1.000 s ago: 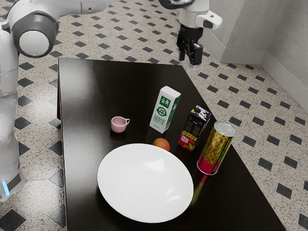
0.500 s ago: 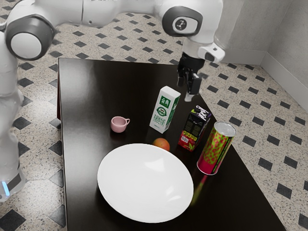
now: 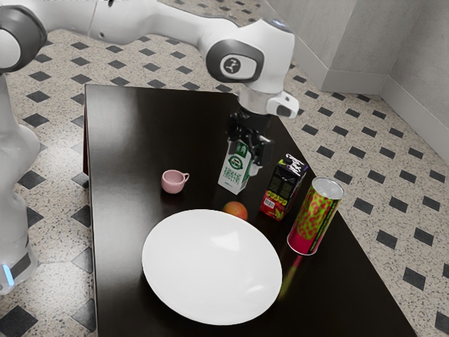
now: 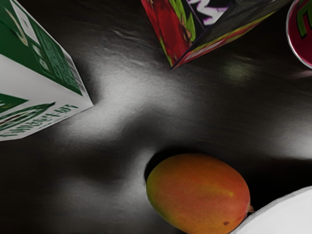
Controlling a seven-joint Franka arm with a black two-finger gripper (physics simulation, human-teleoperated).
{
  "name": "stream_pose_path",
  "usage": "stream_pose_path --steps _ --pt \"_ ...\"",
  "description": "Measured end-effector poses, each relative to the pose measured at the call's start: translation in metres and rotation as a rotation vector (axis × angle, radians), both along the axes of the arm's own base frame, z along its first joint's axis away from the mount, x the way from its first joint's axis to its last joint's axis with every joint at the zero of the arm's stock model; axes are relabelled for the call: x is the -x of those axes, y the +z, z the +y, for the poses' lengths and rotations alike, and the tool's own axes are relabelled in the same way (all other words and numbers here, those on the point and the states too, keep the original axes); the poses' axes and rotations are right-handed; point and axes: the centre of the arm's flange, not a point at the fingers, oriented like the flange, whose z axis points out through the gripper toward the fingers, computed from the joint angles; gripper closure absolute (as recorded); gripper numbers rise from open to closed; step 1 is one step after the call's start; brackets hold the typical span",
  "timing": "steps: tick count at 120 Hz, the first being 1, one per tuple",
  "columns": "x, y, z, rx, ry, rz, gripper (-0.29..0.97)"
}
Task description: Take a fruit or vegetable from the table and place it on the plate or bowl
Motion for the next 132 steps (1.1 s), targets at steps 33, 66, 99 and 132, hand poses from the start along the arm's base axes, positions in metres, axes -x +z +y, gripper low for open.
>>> stream_pose_path --steps 33,66,99,132 --pt "0.001 -0.033 -0.021 0.003 0.077 -0.018 0.0" --pt "0.005 -0.041 -0.034 0.018 0.151 -0.025 0.0" --pt "0.007 -0.047 -0.04 0.04 0.26 -0.002 0.0" --pt "0.011 -0.053 -0.052 0.039 0.304 0.014 0.0"
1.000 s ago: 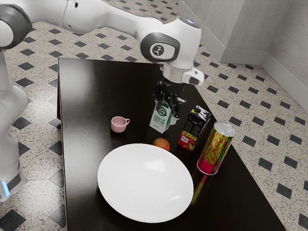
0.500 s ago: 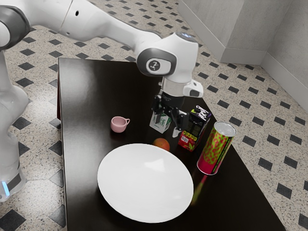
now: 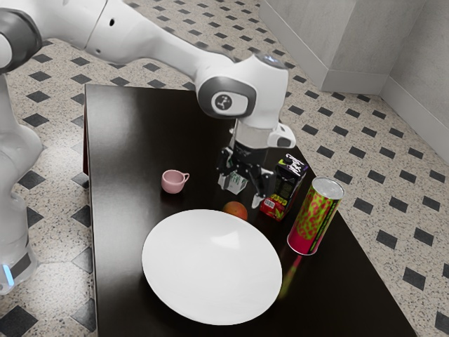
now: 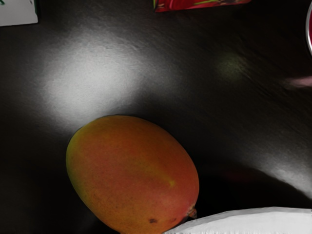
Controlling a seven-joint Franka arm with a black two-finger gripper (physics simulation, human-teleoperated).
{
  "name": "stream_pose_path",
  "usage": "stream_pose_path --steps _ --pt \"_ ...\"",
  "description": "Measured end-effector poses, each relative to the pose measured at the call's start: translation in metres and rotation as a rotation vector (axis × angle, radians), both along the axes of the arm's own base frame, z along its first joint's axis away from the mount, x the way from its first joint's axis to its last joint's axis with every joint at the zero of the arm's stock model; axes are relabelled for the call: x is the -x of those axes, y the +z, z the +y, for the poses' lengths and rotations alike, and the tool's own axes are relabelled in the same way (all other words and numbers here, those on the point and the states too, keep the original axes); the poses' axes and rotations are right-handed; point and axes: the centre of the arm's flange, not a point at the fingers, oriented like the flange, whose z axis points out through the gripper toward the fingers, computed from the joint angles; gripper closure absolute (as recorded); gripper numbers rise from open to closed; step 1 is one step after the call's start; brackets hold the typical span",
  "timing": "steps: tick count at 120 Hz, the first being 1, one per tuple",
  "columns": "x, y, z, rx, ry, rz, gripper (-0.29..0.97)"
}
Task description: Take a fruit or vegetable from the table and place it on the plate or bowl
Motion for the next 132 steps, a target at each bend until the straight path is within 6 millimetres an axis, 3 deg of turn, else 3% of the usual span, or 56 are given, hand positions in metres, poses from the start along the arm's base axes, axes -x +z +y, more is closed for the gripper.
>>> stream_pose_path --steps 30,59,94,132 --pt "0.0 -0.015 -0.008 -0.01 0.025 0.026 0.0" --pt "0.001 -0.015 -0.02 -0.009 0.03 0.018 0.0" --pt "-0.008 -0.018 -0.009 -0.014 0.069 0.016 0.0" --pt "-0.016 -0.025 -0.019 -0.02 0.071 0.023 0.0"
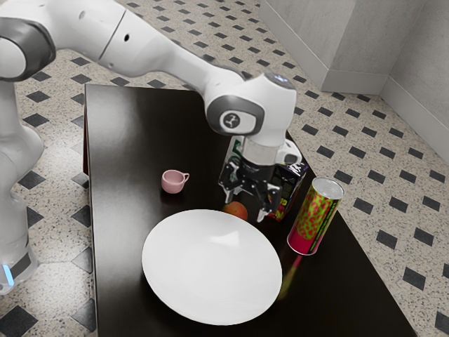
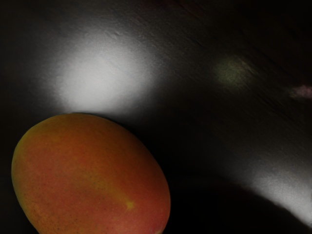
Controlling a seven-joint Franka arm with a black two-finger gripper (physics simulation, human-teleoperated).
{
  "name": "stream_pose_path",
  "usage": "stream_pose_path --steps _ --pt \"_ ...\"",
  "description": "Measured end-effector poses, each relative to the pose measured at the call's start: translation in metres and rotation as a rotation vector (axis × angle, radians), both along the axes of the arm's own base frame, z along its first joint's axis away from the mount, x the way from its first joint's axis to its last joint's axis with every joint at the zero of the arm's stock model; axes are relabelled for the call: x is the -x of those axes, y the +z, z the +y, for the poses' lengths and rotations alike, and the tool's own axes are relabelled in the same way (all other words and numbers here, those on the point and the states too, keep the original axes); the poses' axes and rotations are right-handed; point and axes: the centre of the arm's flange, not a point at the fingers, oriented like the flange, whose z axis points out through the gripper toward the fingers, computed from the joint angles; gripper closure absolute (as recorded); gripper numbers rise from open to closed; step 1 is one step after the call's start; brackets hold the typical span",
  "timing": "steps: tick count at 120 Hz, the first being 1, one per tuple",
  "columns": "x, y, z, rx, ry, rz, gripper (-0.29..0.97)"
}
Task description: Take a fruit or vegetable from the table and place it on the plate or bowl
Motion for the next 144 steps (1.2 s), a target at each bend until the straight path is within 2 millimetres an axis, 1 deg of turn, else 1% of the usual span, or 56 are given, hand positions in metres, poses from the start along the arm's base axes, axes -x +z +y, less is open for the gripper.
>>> stream_pose_path --steps 22,44,53,70,95,118,122,144 --pt "-0.002 -0.003 -0.006 -0.002 -0.004 0.002 0.0" --pt "-0.006 -0.017 -0.011 -0.01 -0.011 0.013 -0.01" --pt "-0.007 -0.02 -0.011 -0.007 -0.013 0.012 0.0" --pt "-0.011 -0.025 -0.004 -0.007 -0.002 0.013 -0.01" --pt "-0.018 -0.032 0.015 -0.008 0.029 0.019 0.0" --pt "-0.022 -0.046 0.02 -0.014 0.036 0.038 0.0" --pt "-0.023 -0.048 0.021 -0.015 0.037 0.04 0.01" --pt "-0.025 -0.052 0.022 -0.016 0.036 0.036 0.16"
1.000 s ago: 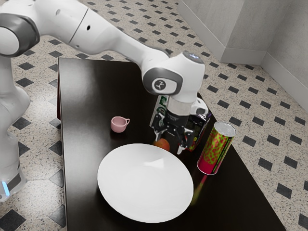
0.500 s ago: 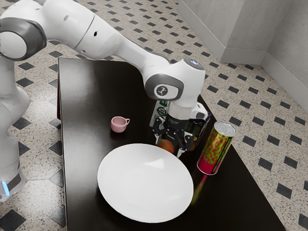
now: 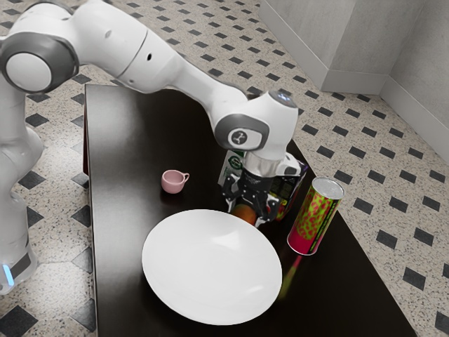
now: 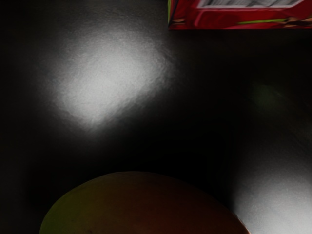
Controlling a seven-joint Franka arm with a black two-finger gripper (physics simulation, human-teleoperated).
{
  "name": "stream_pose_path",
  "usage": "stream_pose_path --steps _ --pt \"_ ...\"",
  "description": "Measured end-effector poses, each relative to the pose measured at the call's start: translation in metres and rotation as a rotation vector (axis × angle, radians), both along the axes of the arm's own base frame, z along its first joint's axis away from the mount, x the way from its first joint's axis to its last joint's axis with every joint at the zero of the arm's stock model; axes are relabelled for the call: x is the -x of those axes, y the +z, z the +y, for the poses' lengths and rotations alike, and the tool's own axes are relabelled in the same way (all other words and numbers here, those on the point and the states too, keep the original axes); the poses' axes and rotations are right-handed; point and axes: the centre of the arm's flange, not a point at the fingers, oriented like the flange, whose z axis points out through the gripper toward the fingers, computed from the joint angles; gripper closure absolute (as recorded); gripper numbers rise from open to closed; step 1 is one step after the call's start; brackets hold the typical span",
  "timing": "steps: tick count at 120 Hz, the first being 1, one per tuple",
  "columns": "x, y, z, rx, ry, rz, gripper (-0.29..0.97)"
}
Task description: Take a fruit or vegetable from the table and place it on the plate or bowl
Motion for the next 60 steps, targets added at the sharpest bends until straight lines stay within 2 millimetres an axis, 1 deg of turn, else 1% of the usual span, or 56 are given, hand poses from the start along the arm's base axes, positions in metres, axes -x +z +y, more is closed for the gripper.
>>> stream_pose_path --steps 31,36,44,49,60 --pt "-0.0034 -0.0042 0.0063 -0.004 0.012 -0.004 0.33" --pt "-0.0038 -0.0044 0.0061 -0.005 0.012 -0.005 0.34" --pt "-0.0044 -0.0044 0.005 -0.006 0.011 -0.006 0.31" --pt "-0.0045 -0.0037 0.0047 -0.007 0.01 -0.008 0.31" --pt "-0.0064 0.0027 0.0039 -0.006 0.008 -0.02 0.31"
